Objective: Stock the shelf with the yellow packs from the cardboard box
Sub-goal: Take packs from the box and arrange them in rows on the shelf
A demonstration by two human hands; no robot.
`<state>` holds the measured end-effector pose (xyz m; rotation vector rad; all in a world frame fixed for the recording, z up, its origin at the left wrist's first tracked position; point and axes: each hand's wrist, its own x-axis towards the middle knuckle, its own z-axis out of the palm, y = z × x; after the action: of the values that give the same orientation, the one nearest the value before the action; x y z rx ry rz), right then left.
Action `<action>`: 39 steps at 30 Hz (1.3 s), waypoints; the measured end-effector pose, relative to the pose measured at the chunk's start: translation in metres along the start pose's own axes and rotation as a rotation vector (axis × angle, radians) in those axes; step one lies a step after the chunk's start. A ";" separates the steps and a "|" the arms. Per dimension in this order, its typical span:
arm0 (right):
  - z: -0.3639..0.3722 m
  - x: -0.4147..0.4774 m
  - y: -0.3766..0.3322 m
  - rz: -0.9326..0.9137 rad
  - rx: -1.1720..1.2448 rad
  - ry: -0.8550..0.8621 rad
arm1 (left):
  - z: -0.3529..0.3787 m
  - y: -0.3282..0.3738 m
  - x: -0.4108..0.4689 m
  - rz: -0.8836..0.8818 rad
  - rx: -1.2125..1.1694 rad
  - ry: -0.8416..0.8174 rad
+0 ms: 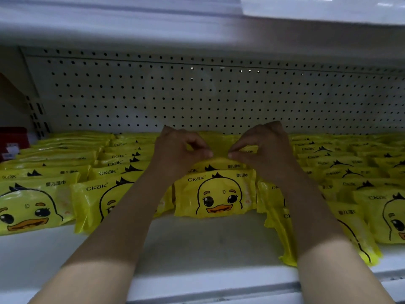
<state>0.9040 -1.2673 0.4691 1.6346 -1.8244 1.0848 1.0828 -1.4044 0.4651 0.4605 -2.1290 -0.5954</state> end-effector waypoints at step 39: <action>0.017 -0.004 -0.013 0.137 0.091 -0.158 | 0.000 0.000 -0.014 0.126 0.390 -0.017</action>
<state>0.9206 -1.2778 0.4592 1.7113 -2.0422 1.1401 1.0905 -1.3970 0.4562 0.5282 -2.2764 -0.1090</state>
